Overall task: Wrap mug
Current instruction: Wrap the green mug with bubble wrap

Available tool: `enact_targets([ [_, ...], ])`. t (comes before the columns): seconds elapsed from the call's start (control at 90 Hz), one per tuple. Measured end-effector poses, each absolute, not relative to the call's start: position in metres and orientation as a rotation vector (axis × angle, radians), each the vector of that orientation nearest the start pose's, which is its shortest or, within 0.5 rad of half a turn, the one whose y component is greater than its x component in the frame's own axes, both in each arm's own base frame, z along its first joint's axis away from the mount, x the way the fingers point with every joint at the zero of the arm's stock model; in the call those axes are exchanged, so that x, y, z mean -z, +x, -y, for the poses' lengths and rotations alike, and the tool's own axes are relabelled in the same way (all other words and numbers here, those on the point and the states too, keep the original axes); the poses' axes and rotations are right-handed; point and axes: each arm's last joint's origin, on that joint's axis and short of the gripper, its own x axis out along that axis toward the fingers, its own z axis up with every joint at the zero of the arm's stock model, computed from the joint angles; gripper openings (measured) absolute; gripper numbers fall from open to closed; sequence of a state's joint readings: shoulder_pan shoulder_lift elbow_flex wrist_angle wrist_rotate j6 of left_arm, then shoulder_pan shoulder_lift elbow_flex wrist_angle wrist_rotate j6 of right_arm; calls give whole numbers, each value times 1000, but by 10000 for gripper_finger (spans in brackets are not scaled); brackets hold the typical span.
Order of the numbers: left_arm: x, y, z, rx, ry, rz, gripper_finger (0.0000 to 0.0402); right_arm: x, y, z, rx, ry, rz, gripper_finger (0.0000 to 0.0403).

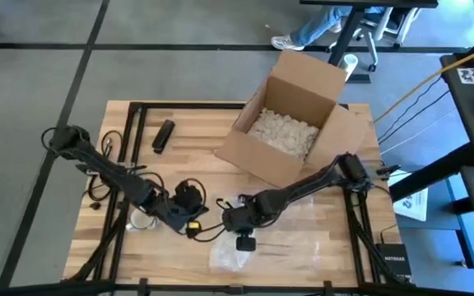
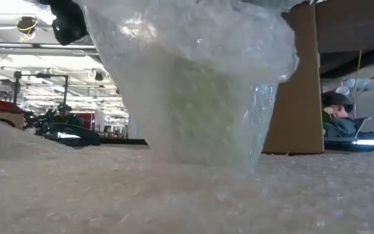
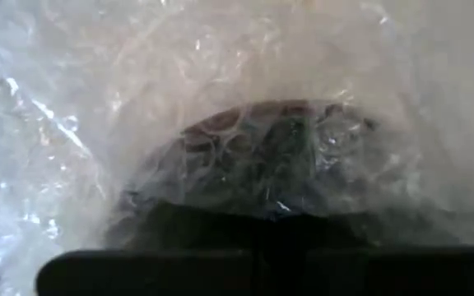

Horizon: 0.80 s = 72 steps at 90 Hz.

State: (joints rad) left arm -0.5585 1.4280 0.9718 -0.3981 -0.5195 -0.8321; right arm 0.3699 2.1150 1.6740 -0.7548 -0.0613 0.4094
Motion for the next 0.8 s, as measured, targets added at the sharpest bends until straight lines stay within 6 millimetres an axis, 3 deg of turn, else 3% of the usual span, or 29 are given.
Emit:
enact_targets([
  [0.367, -221, 272, 146, -290, -303, -660, 0, -225, 410, -172, -156, 128, -1228, 0],
  [0.544, -215, 282, 140, -362, -259, -607, 0, -230, 406, -178, -178, 125, -1246, 0],
  [0.8, -221, 302, 147, -214, -234, -484, 0, -231, 404, -181, -185, 120, -1251, 0],
])
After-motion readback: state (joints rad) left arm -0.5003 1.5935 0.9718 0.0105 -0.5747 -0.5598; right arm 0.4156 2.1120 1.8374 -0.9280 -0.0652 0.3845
